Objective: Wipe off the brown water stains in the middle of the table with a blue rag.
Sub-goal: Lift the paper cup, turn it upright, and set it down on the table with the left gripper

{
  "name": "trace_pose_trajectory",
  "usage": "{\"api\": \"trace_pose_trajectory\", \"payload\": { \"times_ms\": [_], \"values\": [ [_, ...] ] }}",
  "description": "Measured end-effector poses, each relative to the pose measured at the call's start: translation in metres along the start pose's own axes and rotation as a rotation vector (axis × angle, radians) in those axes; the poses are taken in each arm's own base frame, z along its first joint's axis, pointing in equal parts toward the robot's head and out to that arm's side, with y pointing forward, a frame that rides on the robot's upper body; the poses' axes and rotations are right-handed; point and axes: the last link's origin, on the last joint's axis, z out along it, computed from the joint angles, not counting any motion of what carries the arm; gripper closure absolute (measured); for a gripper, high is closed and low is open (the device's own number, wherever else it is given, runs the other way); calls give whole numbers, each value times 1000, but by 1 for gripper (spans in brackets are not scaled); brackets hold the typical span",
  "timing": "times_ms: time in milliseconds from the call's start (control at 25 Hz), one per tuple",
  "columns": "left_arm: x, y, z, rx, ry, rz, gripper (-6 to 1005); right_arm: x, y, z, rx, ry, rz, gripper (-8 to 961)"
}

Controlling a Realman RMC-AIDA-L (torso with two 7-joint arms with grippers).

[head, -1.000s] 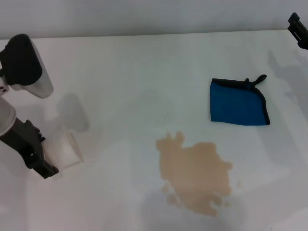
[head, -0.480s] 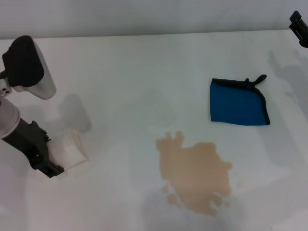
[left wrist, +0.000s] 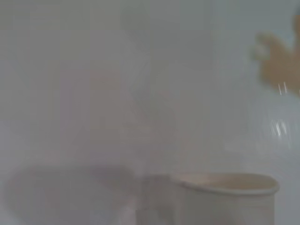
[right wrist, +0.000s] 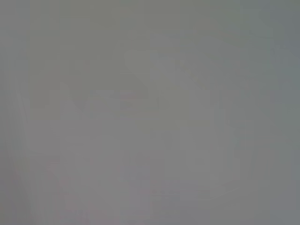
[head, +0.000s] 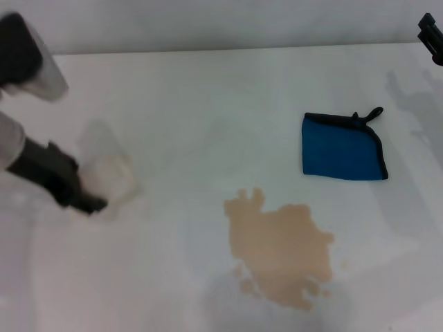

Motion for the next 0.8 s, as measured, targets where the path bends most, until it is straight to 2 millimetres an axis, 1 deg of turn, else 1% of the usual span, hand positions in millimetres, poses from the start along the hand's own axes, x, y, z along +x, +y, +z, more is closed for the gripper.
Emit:
{"api": "trace_pose_trajectory", "payload": {
  "times_ms": [120,240,320,360,440,680,800],
  "values": [
    [4,-10,-15,50,141,-61,324,0,-1,-1,3,1,-2,126],
    [2,-18,-21,103,269,-124,334,0,-2,-1,4,0,-4,126],
    [-1,-21,-21,127,327,-155,340,-1,-3,-1,5,-1,-5,126],
    [-5,-23,-20,151,397,-192,343,-1,-3,-1,7,-2,-7,126],
    [-10,-23,-17,163,453,-222,350,-2,-4,0,9,-3,-8,126],
    [-36,-30,-8,258,738,-400,350,-5,-8,2,18,-2,-23,126],
    [-48,-31,0,296,868,-459,349,-7,-9,3,20,-5,-30,126]
  ]
}}
